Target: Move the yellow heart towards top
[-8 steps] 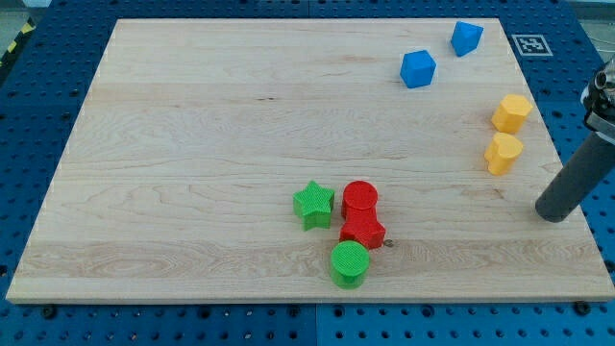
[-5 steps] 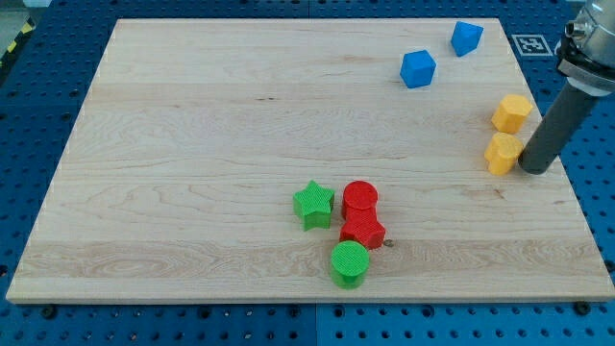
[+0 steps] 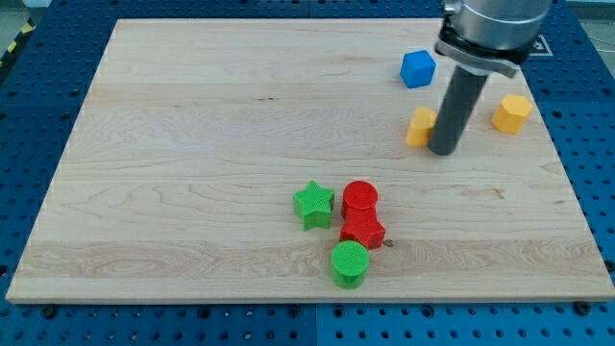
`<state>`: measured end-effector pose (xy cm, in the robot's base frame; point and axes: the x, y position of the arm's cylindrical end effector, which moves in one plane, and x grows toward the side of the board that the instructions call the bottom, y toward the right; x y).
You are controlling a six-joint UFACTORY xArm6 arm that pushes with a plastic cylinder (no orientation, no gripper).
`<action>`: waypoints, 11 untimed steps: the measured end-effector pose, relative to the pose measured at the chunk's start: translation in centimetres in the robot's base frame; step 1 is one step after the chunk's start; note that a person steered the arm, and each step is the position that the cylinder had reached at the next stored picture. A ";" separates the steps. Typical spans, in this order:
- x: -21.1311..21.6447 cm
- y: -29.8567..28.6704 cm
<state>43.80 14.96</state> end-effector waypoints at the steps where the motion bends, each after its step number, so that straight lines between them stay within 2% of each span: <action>1: -2.8 -1.9; 3: -7.5 -5.0; 5: -8.5 -0.4; 8: -7.9 0.4; 11: -10.3 8.3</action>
<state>33.51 23.23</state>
